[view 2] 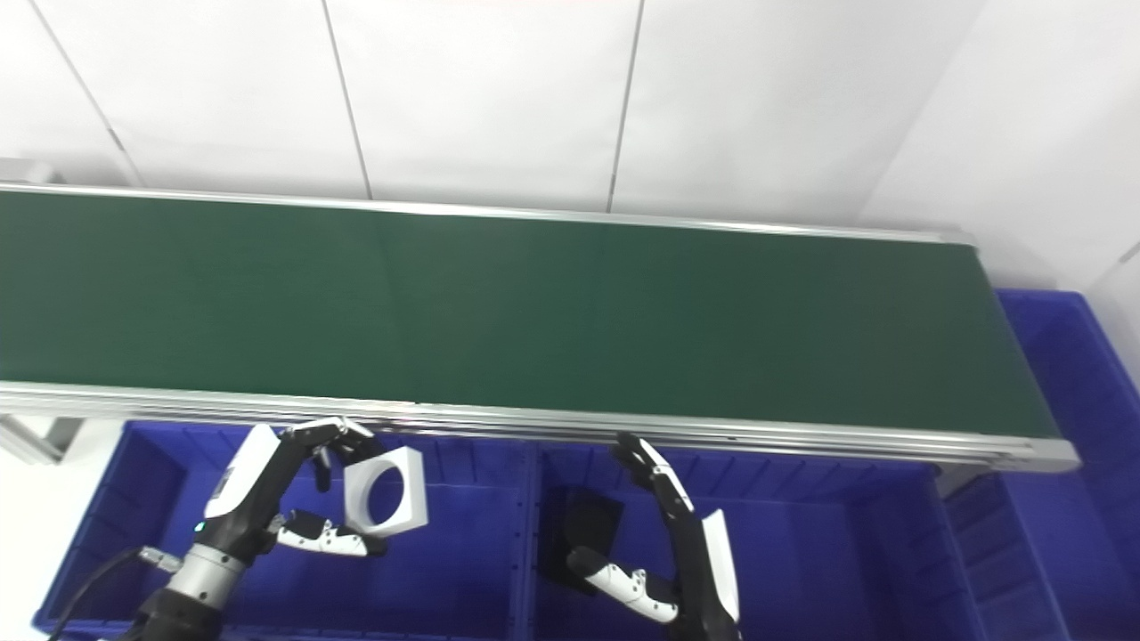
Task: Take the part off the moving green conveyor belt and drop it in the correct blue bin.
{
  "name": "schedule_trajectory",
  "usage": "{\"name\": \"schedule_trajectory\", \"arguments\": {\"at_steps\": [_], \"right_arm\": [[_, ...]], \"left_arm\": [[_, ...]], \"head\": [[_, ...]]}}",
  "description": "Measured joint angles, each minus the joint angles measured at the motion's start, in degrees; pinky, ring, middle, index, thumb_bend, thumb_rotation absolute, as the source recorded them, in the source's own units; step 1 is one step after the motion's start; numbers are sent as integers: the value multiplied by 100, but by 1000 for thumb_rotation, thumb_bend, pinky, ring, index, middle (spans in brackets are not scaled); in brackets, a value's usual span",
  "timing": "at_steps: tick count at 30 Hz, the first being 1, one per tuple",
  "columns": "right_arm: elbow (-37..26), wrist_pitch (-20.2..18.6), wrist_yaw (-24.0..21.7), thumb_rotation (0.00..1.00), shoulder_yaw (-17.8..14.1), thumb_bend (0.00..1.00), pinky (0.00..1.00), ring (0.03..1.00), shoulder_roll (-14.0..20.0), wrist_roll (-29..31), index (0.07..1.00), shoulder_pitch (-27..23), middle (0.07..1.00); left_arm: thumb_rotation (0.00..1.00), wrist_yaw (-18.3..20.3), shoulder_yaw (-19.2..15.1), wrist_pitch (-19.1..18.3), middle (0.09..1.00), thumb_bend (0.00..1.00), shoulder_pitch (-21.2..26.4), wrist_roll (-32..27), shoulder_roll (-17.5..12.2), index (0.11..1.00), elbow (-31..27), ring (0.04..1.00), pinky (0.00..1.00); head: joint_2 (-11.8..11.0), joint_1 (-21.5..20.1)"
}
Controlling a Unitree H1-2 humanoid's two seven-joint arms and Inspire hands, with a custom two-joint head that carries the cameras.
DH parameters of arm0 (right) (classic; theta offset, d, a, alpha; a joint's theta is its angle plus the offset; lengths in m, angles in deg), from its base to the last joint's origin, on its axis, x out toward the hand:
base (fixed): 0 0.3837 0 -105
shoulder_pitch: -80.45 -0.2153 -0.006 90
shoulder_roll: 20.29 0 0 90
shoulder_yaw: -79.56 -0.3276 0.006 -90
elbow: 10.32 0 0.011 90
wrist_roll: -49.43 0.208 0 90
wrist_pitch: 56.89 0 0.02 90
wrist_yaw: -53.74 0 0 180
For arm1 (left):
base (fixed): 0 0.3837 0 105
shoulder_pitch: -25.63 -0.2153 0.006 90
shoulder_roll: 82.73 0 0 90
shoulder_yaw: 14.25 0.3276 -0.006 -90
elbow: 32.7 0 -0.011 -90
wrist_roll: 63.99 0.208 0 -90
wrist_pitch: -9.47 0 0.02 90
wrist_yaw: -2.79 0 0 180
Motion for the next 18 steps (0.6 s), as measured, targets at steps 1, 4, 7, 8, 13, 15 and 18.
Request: {"name": "schedule_trajectory", "arguments": {"at_steps": [1,4,7,8,13,15,18], "right_arm": [[0,0,-27,631,-29,864,827,839,-10,35,877,0,844],[1,0,-154,610,-106,849,835,844,-50,107,885,2,852],[2,0,-272,613,-170,853,836,840,-102,177,890,12,853],[1,0,-303,613,-200,853,836,840,-126,179,890,18,853],[-2,0,-388,623,-315,856,832,846,-213,158,883,67,847],[-3,0,-389,626,-341,856,831,846,-231,101,882,96,845],[-3,0,-398,628,-370,868,833,852,-263,73,882,112,845]], "left_arm": [[0,88,3,-58,443,495,0,48,5,534,14,372,300],[0,346,13,-216,445,493,17,250,24,544,146,368,323],[0,575,29,-483,480,496,49,453,59,541,234,390,407],[0,653,31,-589,480,496,58,529,81,541,239,390,407],[111,1174,104,-1256,773,736,103,757,170,740,161,705,596],[151,1432,103,-1465,819,785,87,750,166,800,-9,727,596],[332,1764,11,-1566,873,883,14,420,156,875,-306,826,725]], "head": [[17,9],[53,35],[79,97],[79,97],[88,97],[97,97],[97,97]]}}
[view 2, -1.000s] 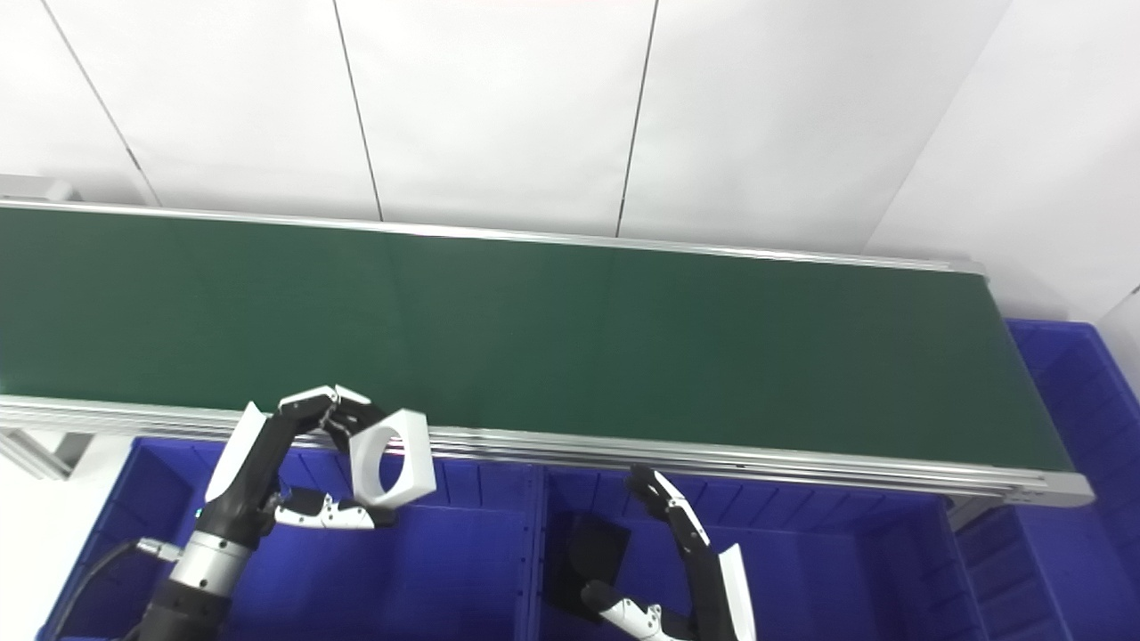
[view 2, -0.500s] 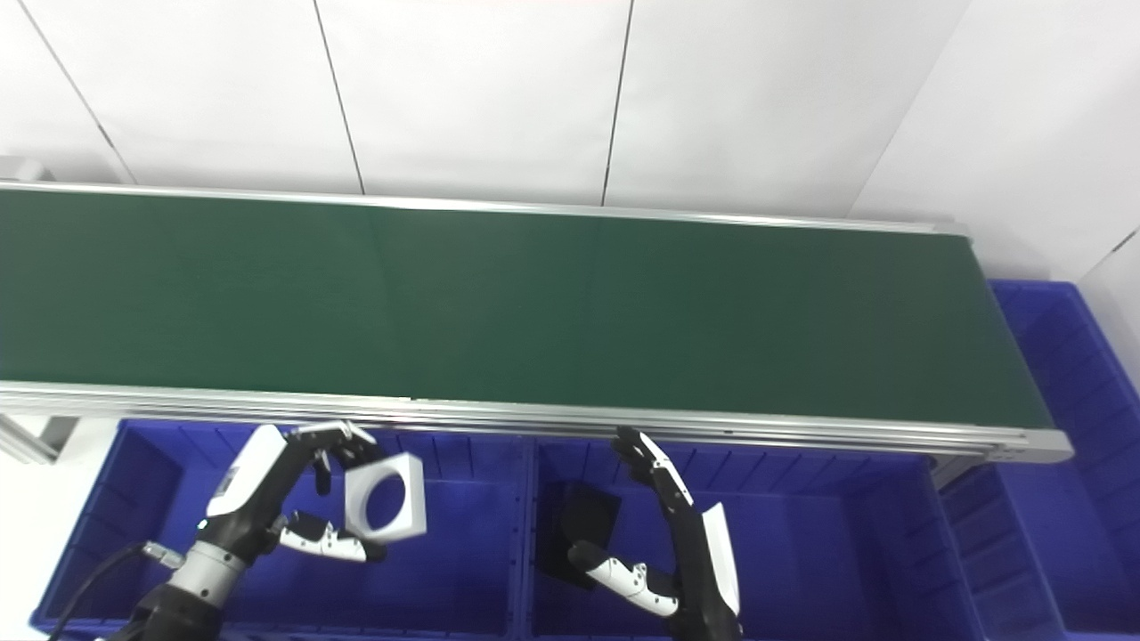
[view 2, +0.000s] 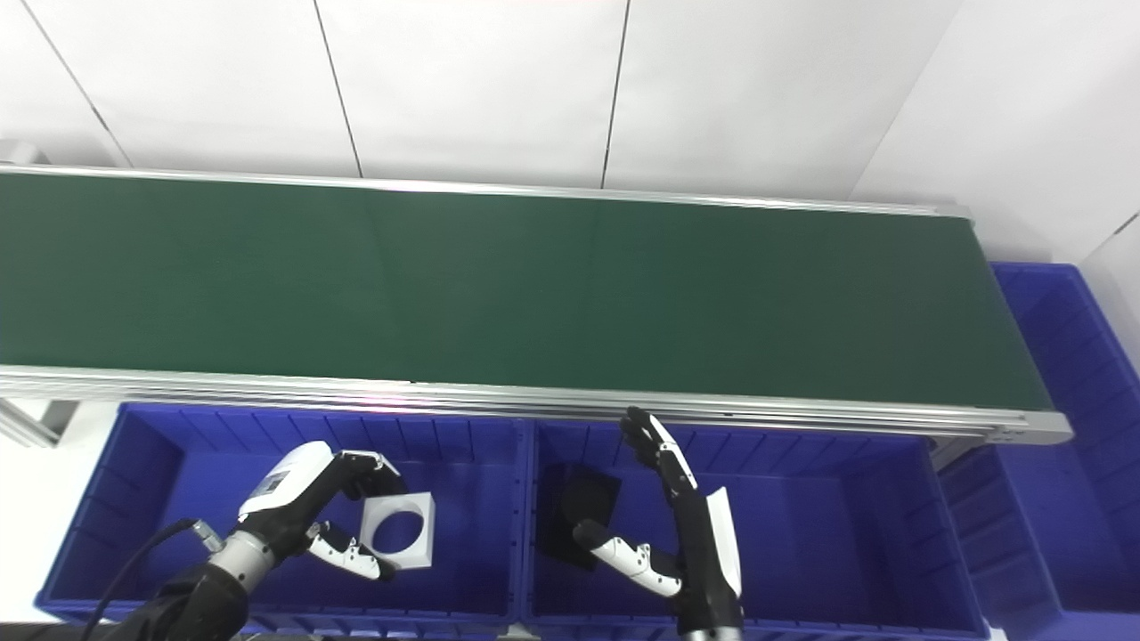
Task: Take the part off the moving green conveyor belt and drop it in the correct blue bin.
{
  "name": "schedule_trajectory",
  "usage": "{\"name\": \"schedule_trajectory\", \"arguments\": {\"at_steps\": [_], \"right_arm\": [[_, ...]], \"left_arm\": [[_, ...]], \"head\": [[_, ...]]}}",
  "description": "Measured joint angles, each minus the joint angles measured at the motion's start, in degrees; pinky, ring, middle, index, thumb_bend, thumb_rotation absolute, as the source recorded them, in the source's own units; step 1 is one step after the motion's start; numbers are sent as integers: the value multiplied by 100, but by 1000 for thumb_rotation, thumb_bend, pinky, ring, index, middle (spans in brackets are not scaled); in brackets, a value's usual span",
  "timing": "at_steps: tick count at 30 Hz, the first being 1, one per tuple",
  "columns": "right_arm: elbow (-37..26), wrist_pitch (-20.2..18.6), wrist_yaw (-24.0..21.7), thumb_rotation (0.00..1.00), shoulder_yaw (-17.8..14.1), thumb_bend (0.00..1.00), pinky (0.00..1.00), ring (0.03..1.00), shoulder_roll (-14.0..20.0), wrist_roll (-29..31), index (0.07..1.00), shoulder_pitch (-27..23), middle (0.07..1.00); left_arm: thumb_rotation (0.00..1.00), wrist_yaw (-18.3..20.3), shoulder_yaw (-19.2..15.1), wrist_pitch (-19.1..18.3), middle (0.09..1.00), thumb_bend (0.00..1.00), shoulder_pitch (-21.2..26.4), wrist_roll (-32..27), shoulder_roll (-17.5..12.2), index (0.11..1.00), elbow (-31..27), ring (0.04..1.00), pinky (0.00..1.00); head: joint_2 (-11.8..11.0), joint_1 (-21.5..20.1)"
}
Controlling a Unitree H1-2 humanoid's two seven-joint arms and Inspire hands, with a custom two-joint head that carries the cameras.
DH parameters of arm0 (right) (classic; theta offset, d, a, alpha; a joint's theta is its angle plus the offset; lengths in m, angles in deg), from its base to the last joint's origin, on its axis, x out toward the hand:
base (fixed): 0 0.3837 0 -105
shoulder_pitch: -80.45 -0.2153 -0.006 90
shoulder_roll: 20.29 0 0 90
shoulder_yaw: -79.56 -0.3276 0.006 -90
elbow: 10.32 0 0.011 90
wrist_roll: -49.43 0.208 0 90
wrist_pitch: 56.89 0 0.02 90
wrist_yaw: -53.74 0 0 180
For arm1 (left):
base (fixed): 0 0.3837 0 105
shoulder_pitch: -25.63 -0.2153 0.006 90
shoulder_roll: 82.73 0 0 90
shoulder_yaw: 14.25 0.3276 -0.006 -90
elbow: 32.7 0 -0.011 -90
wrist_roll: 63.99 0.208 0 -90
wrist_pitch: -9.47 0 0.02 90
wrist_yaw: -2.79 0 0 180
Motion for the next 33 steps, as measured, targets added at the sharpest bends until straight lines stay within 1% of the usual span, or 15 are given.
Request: {"name": "schedule_trajectory", "arguments": {"at_steps": [1,3,5,6,8,11,13,14,17,22,25,28,29,33], "right_arm": [[0,0,-9,629,-20,869,832,852,-10,0,883,0,844],[0,0,-57,634,-57,862,834,853,-16,-6,889,8,850],[1,0,-103,622,-85,850,843,856,-15,-8,894,17,856],[1,0,-128,622,-91,849,847,859,-15,-2,897,13,859],[4,0,-214,624,-124,851,850,865,-15,3,900,14,861],[12,0,-307,619,-174,857,847,861,-14,12,902,15,861],[21,0,-351,623,-200,862,838,853,-19,38,900,16,857],[24,0,-372,624,-216,861,839,853,-24,47,900,17,857],[53,0,-429,629,-281,860,850,864,-21,32,902,29,861],[141,0,-478,625,-339,855,850,864,-23,10,900,59,863],[231,0,-507,615,-355,849,846,863,-26,31,900,37,867],[231,0,-542,616,-360,848,838,862,-28,52,901,-3,864],[231,0,-546,615,-360,849,837,862,-36,52,900,-13,863],[232,0,-548,616,-383,850,836,862,-31,50,898,-20,861]], "left_arm": [[364,133,-83,-11,876,902,-59,-202,0,881,-129,833,737],[409,233,-237,5,869,929,-186,-609,10,882,-378,837,748],[419,245,-429,206,866,952,-308,-1059,51,878,-456,837,755],[401,248,-512,323,866,951,-362,-1296,96,876,-449,840,769],[384,247,-642,652,865,943,-469,-1766,231,875,-440,847,789],[387,349,-699,1342,853,955,-585,-2577,511,861,-356,839,783],[381,441,-716,1599,852,955,-617,-2988,716,858,-315,834,780],[384,483,-724,1691,852,957,-622,-3105,800,858,-301,833,780],[385,623,-769,1758,848,961,-621,-3305,963,857,-236,831,792],[382,821,-931,1765,844,964,-671,-3396,1026,851,67,828,794],[388,847,-1037,1765,848,973,-741,-3398,1149,855,79,831,783],[364,887,-1083,1765,853,955,-798,-3397,1232,858,83,836,781],[370,910,-1107,1765,851,947,-814,-3396,1258,856,82,834,779],[367,927,-1201,1765,851,936,-856,-3379,1286,856,82,833,784]], "head": [[0,0],[-9,53],[-18,62],[-26,62],[-26,53],[-53,97],[-70,132],[-70,132],[-105,193],[-158,299],[-149,343],[-149,369],[-158,404],[-158,431]]}}
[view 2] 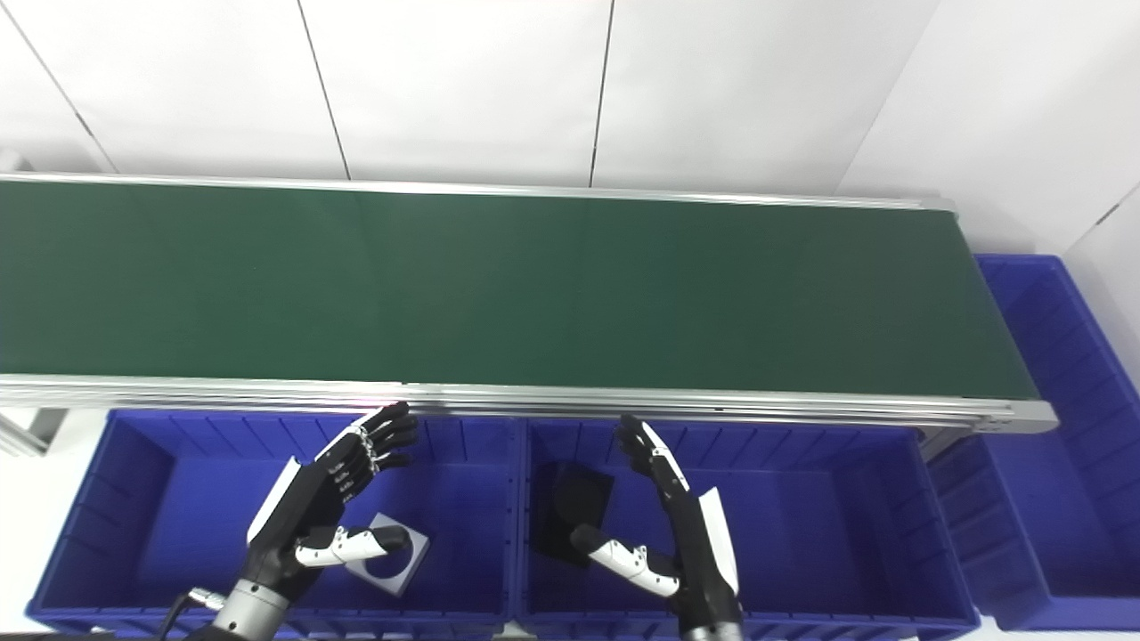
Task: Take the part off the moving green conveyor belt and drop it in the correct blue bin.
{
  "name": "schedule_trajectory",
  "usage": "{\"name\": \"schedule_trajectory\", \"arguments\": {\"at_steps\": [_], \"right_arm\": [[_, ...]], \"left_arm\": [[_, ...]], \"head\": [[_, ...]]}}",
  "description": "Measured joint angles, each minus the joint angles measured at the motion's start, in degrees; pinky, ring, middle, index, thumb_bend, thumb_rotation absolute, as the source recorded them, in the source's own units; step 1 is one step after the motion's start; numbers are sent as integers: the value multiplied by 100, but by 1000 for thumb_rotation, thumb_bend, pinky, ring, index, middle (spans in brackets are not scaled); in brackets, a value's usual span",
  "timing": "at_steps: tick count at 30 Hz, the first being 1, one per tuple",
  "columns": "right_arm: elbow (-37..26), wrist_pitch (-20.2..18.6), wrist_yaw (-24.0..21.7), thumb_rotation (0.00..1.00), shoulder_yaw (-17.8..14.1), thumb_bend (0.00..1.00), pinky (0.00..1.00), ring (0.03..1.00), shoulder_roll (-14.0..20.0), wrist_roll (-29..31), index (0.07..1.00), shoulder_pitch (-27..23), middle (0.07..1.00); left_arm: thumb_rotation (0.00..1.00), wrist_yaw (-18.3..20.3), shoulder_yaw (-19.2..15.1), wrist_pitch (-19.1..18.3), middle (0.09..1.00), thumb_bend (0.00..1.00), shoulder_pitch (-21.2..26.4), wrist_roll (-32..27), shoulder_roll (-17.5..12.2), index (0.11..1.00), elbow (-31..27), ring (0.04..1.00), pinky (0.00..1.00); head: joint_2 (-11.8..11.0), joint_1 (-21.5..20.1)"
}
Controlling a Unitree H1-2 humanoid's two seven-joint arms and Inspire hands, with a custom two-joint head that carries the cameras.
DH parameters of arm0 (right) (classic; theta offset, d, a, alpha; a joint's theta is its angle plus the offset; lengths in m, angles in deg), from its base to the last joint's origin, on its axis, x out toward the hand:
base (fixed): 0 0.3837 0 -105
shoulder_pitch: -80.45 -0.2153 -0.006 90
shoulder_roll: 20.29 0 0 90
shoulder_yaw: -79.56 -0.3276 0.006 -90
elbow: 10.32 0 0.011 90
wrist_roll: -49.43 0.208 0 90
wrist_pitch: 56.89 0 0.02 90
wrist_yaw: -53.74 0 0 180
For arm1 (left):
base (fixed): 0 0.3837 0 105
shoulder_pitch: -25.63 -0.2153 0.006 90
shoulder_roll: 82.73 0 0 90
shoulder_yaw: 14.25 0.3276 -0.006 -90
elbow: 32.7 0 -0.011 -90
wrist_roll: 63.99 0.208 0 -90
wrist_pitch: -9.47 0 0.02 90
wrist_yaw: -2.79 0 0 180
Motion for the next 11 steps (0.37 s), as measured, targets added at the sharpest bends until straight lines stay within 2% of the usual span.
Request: {"name": "schedule_trajectory", "arguments": {"at_steps": [5,9,11], "right_arm": [[1,0,-5,644,-37,874,852,869,1,-1,902,11,866],[1,0,-58,627,-39,862,849,866,-4,81,901,6,868],[1,0,-72,630,-40,861,847,867,-3,87,901,5,867]], "left_arm": [[361,24,-39,0,842,943,-6,0,14,851,-1,824,776],[357,70,-43,0,842,946,-2,0,52,846,-1,826,780],[355,112,-42,0,841,947,1,0,59,847,-2,826,780]], "head": [[26,61],[35,62],[0,306]]}}
